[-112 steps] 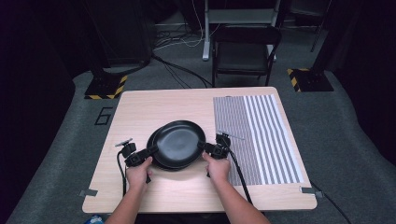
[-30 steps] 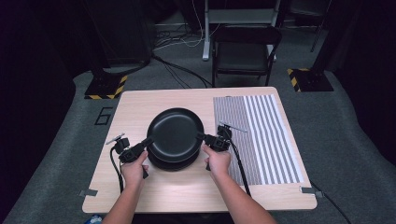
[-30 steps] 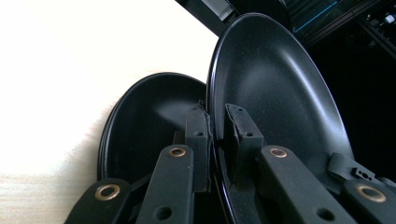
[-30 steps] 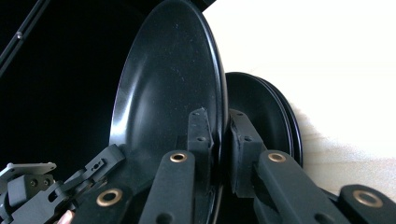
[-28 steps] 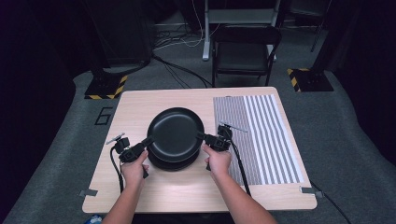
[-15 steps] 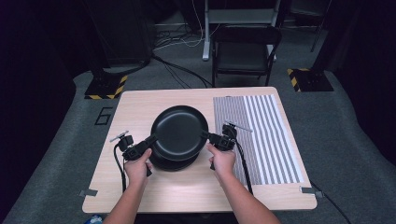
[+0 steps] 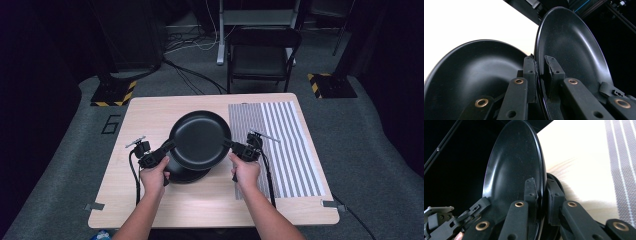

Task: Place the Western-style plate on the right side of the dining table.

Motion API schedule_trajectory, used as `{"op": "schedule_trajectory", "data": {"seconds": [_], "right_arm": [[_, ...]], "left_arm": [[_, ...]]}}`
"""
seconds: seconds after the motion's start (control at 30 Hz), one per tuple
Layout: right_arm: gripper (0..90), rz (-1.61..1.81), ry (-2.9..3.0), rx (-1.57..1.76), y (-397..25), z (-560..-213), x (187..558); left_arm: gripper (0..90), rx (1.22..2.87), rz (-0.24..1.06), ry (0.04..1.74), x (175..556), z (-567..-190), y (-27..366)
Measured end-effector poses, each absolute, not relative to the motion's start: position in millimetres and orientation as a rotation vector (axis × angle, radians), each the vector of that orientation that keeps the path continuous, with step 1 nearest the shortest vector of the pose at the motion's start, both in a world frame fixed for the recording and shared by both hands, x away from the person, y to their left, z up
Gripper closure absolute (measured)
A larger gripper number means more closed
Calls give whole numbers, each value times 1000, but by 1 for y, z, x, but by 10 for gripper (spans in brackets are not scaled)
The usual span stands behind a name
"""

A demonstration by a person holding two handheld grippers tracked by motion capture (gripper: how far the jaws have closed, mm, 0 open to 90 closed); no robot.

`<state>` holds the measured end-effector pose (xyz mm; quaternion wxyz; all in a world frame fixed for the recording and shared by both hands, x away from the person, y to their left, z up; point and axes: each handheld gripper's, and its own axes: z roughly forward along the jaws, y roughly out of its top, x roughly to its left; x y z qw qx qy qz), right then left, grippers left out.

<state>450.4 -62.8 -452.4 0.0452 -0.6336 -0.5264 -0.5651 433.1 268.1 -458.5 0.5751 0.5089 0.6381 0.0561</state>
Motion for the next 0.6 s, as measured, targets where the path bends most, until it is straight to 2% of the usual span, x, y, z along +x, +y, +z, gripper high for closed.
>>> {"op": "schedule_trajectory", "data": {"seconds": [0.6], "right_arm": [[811,-1756,-1559,-2001,-98,-444,440]], "left_arm": [[806,1233,92,1448,444,-452,233]]}}
